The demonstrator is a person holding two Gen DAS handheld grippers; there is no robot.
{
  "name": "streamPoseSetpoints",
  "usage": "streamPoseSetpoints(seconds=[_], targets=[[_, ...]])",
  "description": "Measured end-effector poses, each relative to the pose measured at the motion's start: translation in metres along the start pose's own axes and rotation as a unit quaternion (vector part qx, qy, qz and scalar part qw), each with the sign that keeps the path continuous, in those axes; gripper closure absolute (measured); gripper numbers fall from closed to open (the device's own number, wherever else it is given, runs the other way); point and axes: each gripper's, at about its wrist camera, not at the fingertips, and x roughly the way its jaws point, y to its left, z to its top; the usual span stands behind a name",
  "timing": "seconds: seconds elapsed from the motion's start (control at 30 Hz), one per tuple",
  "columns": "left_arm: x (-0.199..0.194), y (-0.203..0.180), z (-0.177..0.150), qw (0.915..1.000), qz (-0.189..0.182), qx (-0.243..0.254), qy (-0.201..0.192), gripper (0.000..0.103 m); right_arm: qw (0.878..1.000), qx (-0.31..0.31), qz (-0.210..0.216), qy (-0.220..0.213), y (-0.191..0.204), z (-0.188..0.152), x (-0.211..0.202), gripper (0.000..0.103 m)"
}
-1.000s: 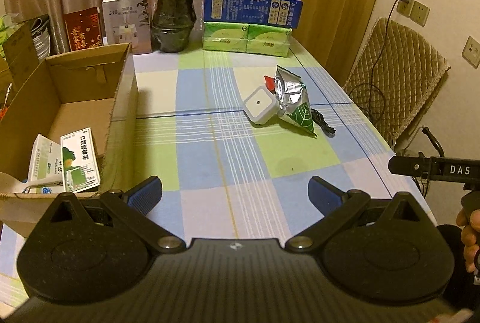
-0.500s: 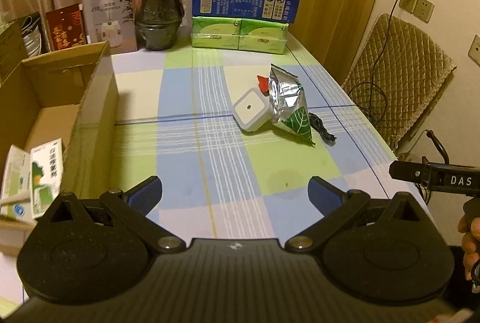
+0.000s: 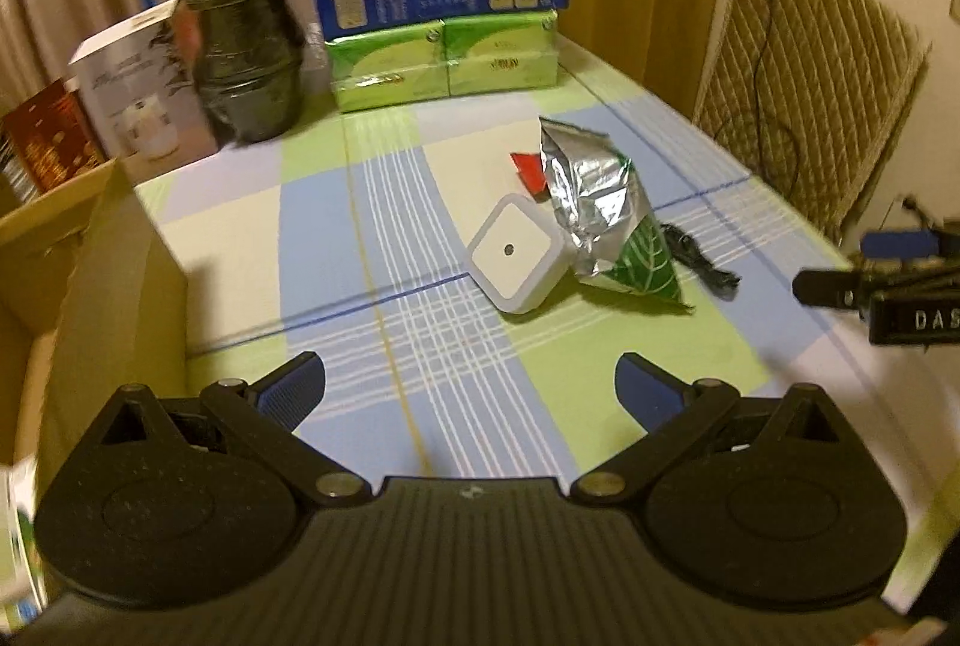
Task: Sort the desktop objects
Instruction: 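Grasp the white square night light with the left tool while the right tool grasps the black cable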
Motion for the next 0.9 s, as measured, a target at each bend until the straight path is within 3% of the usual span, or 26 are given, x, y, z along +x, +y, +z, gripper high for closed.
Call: streamPoseSetpoints(seconds=[0.07,0.3,0.57,0.77,0.9], targets=[[0.015,-0.001,0.004,0.9996,-0.006,0.024,0.015,0.009,1.000,-0.009,-0.002,0.005,0.000,0.001,0.014,0.035],[0.050,-0.008,0.023,0.9959,-0.024,0.081,0.030,0.014,1.000,-0.030,-0.002,0.001,0.001,0.003,0.051,0.048],[0.095,-0.009,0.041,0.9870,-0.029,0.151,0.047,0.025,0.999,-0.038,0.002,0.008,0.002,0.000,0.078,0.055],[0.124,0.000,0.045,0.9817,-0.078,0.166,0.051,0.025,0.999,-0.051,0.009,0.012,0.006,0.002,0.094,0.060],[0.138,-0.001,0.046,0.9773,-0.087,0.186,0.052,0.025,0.998,-0.057,0.005,0.021,0.008,0.002,0.101,0.067]])
